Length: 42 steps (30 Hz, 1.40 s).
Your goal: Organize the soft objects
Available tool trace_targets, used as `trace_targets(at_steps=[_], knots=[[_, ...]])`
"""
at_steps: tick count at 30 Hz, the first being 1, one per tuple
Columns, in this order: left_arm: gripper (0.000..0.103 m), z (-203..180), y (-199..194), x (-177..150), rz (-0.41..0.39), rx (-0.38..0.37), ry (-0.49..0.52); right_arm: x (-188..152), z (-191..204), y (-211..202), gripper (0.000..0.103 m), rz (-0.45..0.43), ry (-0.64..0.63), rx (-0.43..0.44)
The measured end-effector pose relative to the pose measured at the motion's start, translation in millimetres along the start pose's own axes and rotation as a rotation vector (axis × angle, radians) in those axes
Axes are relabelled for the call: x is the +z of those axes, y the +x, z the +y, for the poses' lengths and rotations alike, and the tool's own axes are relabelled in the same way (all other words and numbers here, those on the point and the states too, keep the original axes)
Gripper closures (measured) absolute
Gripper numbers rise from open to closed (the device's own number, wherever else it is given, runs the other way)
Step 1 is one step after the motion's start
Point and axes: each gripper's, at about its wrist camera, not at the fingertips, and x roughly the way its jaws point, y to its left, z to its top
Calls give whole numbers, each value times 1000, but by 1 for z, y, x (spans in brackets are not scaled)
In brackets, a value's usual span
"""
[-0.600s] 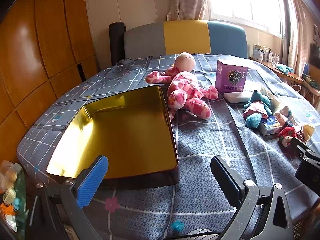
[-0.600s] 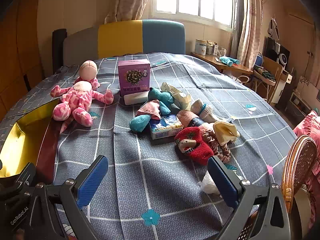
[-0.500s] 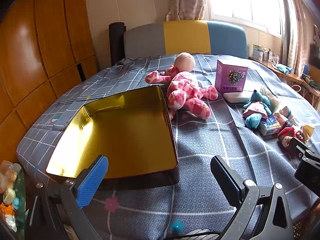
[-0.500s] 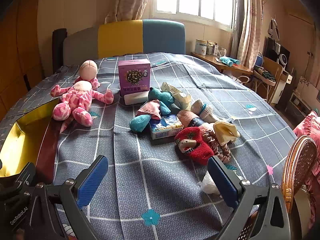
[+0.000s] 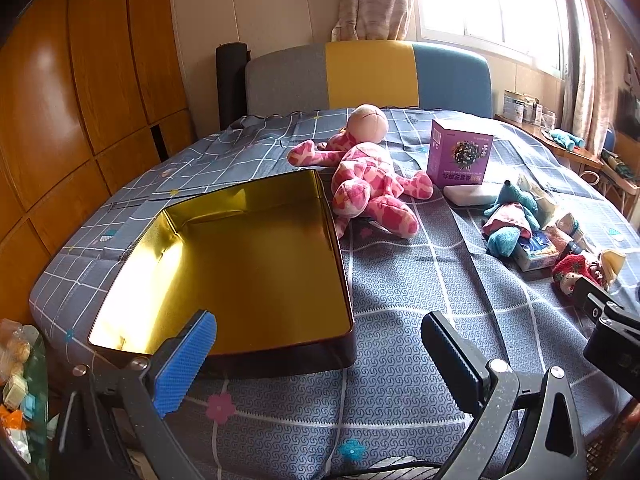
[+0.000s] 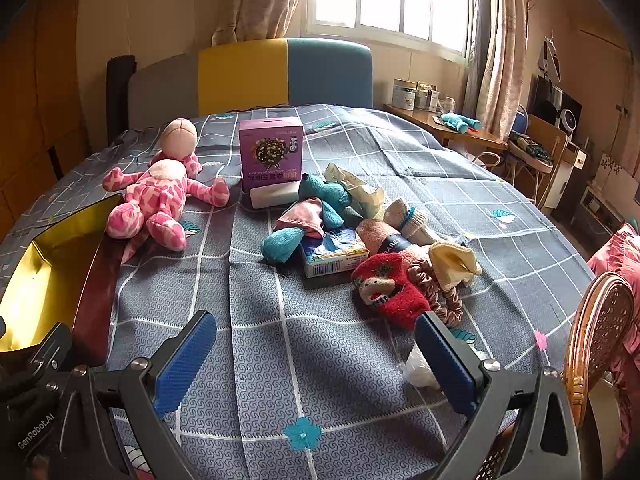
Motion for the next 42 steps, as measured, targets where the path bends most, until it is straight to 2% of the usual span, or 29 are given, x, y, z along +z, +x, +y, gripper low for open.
trace_targets(at_steps=[42], knots=[[0,1,1,-1,21,-52,-12,-4,1,4,1,20,-17,16]])
